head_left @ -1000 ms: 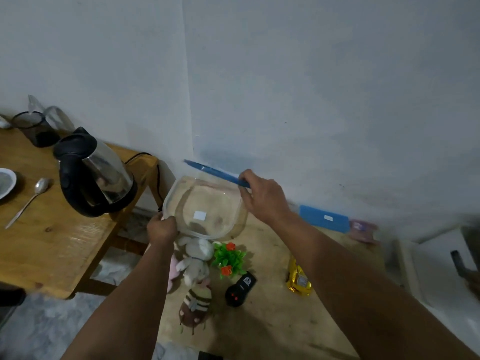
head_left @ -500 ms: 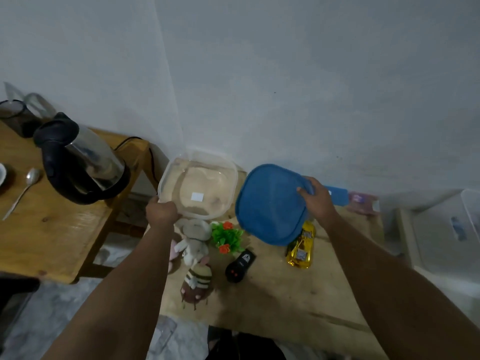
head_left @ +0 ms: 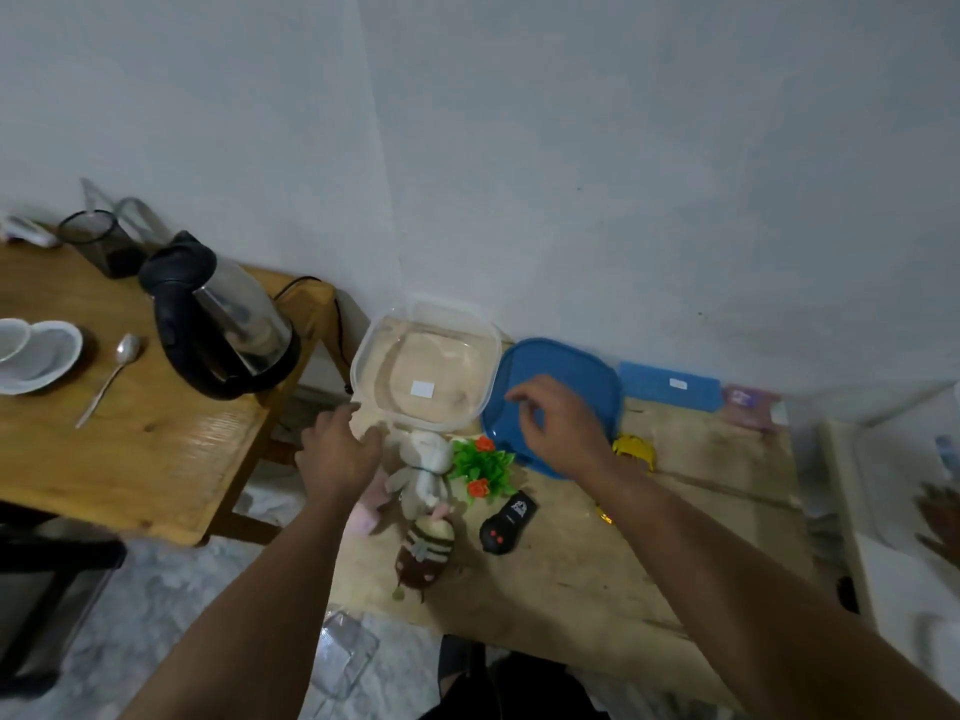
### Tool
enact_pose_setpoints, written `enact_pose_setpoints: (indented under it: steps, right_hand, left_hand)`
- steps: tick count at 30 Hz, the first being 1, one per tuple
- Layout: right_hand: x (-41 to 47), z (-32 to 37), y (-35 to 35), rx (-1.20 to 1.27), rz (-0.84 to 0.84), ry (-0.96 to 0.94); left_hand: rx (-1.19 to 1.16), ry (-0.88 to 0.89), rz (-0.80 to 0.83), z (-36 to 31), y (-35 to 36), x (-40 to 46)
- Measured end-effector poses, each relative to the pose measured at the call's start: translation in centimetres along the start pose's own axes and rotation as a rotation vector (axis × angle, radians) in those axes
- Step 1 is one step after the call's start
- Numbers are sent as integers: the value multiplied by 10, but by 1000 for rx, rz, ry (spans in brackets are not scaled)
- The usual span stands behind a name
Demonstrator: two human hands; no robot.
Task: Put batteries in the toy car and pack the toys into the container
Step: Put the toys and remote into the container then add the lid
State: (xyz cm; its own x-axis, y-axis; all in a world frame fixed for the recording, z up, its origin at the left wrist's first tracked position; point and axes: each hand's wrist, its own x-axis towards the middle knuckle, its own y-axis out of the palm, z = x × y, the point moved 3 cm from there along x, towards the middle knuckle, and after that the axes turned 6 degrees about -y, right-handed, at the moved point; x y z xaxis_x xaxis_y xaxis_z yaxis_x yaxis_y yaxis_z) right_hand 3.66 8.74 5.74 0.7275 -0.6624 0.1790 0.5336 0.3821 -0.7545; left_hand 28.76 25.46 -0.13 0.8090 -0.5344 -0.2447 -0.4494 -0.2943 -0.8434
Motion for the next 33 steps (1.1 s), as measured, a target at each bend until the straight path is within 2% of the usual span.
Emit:
enact_pose_setpoints:
  steps: [4,6,9,11,16,18,21,24,28,30,33]
  right_hand:
    - [-24,75,71,-27,462,-240]
    - [-42,95,105,-173,696,-313]
    - [-60,105,133,-458,852,-370]
    - [-66,99,142,-526,881,-366]
    - [-73,78,149,-516,771,-502]
    - [-71,75,143,-456,776,-450]
    - [-56,78,119,-274,644,-302]
    - [-30,81,87,-1,394,-68]
    - [25,65,59,198,94,235]
    - [56,53,56,199,48,316]
    - [91,43,55,154,123,394]
  left_hand:
    - [210,47,254,31,12,-10]
    - [279,40,373,44,22,-17]
    - [267,38,430,58,32,-24]
    - [246,70,400,63,34,-28]
    - [128,79,316,63,27,-36]
    - [37,101,246,61,19,-38]
    - [-58,160,152,49,2,-34]
    - [-97,273,92,26,-15,-21]
    - [-163,332,48,-17,-27,6]
    - [-177,322,58,-39,-27,20]
    - [-204,273,99,-75,-20,37]
